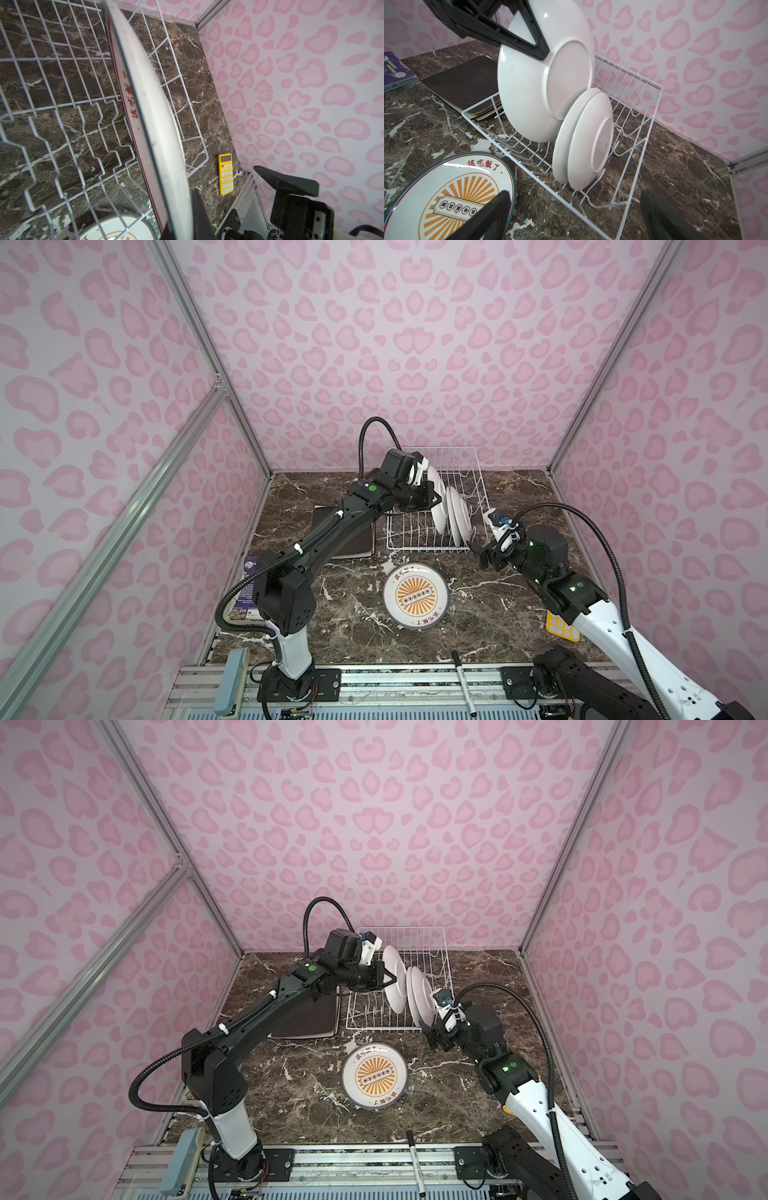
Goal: Unload the plates from the dish rack
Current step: 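Lift the white plate up out of the rack with the left gripper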
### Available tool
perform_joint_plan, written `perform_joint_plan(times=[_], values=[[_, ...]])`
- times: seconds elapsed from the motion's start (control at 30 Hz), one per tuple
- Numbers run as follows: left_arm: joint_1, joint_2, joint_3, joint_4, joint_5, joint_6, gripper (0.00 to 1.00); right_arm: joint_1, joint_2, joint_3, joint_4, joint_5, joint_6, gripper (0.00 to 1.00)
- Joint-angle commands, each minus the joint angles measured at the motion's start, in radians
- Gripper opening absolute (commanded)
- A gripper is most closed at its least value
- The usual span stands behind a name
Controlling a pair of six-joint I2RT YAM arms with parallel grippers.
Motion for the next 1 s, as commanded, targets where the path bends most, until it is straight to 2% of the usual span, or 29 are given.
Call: perform_joint_plan(times=[0.0,0.97], values=[[0.001,-0.028,-0.005,0.028,-0.021,0.024,0.03,-0.001,0.002,-0.001,0.017,0.013,0.006,0.98],[0.042,-0.123,-0.064,0.053,-0.019,0.013,0.03,-0.001,0.017,-0.004,0.071,0.02,0.067,0.98]])
